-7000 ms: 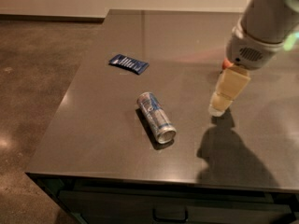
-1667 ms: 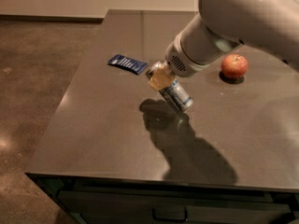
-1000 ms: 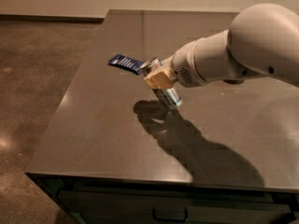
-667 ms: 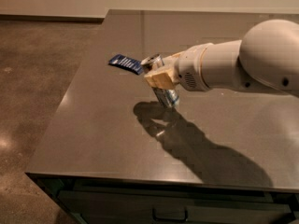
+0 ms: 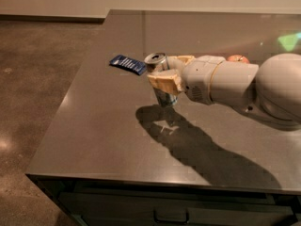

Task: Place redbull can upright

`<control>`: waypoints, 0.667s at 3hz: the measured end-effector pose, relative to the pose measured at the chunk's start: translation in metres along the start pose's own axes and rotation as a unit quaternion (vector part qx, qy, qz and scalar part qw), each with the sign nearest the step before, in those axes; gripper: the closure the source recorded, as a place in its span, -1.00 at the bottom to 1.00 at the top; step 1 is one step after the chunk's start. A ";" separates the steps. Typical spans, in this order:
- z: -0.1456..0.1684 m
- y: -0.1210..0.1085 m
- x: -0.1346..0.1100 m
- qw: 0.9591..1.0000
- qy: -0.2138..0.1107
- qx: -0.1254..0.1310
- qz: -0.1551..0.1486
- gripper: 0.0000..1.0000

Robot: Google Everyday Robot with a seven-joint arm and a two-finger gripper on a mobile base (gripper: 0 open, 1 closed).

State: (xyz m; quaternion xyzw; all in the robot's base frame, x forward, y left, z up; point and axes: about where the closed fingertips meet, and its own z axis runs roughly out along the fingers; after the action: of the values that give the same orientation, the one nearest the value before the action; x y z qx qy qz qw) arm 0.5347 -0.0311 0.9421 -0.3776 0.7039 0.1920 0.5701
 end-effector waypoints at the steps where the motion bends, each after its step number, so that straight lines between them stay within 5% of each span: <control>1: -0.001 -0.002 0.002 0.999 -0.040 0.004 -0.007 1.00; 2: -0.001 -0.005 0.009 0.998 -0.068 0.006 -0.008 1.00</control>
Offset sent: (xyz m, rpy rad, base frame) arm 0.0047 -0.0174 -0.0158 0.1447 -0.1478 0.0139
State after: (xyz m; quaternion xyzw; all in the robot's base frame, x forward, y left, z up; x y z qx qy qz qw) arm 0.5368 -0.0379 0.9350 -0.3660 0.6613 0.2084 0.6207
